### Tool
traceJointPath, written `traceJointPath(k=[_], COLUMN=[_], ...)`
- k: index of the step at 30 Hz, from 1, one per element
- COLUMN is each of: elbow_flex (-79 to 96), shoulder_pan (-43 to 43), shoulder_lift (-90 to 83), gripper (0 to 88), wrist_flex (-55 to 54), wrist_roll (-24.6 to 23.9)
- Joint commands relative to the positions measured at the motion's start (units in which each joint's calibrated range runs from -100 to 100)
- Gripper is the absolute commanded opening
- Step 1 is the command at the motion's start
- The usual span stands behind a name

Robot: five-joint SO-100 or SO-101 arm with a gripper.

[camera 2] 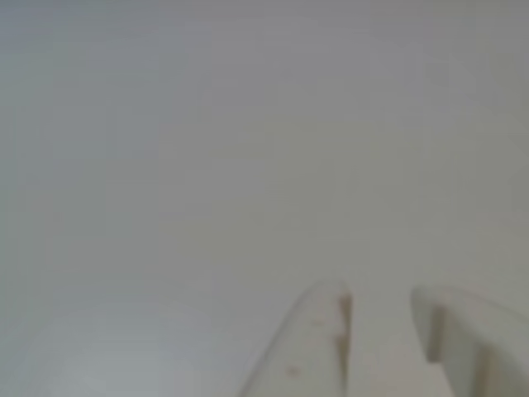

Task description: Pick up green cube and drop it in the blue box

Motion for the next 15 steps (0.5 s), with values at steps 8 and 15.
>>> traceJointPath(k=[8, 15], elbow_flex=[0.5, 0.5], shoulder_pan=[-16.1, -17.2], shoulder_lift=[-1.3, -1.2], gripper=[2.1, 2.1], wrist_flex=[-0.8, -0.8], wrist_roll=[-0.1, -0.2])
